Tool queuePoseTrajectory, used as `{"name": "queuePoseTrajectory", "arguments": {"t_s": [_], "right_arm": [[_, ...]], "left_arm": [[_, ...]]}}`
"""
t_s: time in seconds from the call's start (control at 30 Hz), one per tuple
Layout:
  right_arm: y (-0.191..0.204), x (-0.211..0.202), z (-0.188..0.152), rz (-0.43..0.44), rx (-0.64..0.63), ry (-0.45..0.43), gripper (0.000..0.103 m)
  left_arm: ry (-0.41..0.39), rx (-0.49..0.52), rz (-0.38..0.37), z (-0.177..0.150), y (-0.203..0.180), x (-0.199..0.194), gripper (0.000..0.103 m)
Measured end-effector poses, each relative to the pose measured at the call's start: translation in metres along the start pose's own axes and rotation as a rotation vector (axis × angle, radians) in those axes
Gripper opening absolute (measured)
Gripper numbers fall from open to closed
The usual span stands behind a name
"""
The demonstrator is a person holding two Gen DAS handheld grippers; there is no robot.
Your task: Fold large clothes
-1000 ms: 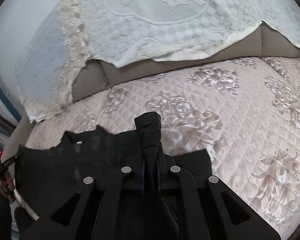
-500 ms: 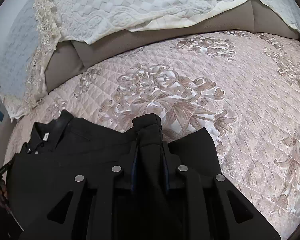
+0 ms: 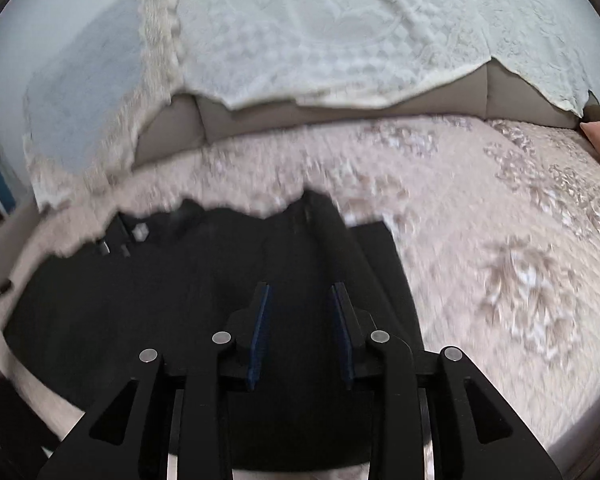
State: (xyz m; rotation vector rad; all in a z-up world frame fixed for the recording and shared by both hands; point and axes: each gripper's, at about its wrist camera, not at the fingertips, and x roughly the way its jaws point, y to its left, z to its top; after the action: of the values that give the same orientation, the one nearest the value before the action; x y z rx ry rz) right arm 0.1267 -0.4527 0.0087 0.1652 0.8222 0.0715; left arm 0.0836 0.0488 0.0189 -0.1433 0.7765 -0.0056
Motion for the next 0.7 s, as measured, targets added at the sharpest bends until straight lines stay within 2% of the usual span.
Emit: {"name": "queuePoseTrajectory", "arguments": {"t_s": [0.07,0.1,0.13,0.2,0.3,0.43,0.53,0.6,0.7], "right_arm": [[-0.019,0.024,-0.008,-0.006,0.08,0.087,0.028],[-0.03,0.03,-0.008,-0.008,0.132,0.108,0.025],[-0.041,0.037,-0.005,-0.045,0.168,0.099,0.023],[-0.048,0.049,-0.003,-0.08,0.166,0.138,0.014],[-0.047,0.053,-0.004,-0.096,0.162,0.139,0.014],[-0.029,0.025,-0.002,-0.117,0.135,0.084,0.017],[-0.003,-0.003,0.001,-0.103,0.077,0.024,0.017],[0.023,-0.026,0.001,-0.059,0.038,-0.011,0.019],[0.06,-0.043,-0.01,0.029,-0.01,-0.019,0.019]], "left_arm": [[0.05,-0.002,0.023,-0.011,0.003,0.017,0.042],[0.074,-0.033,0.016,-0.016,0.01,0.029,0.04],[0.079,-0.054,0.008,-0.02,0.016,0.036,0.038],[0.049,-0.063,0.023,-0.023,0.023,0.039,0.03],[0.05,-0.06,0.023,-0.021,0.022,0.036,0.03],[0.059,-0.052,0.031,-0.02,0.019,0.021,0.031],[0.055,-0.07,0.023,-0.018,0.016,0.002,0.036],[0.037,-0.079,0.008,-0.019,0.011,-0.016,0.043],[0.016,-0.066,-0.026,-0.024,-0.004,-0.036,0.049]]}}
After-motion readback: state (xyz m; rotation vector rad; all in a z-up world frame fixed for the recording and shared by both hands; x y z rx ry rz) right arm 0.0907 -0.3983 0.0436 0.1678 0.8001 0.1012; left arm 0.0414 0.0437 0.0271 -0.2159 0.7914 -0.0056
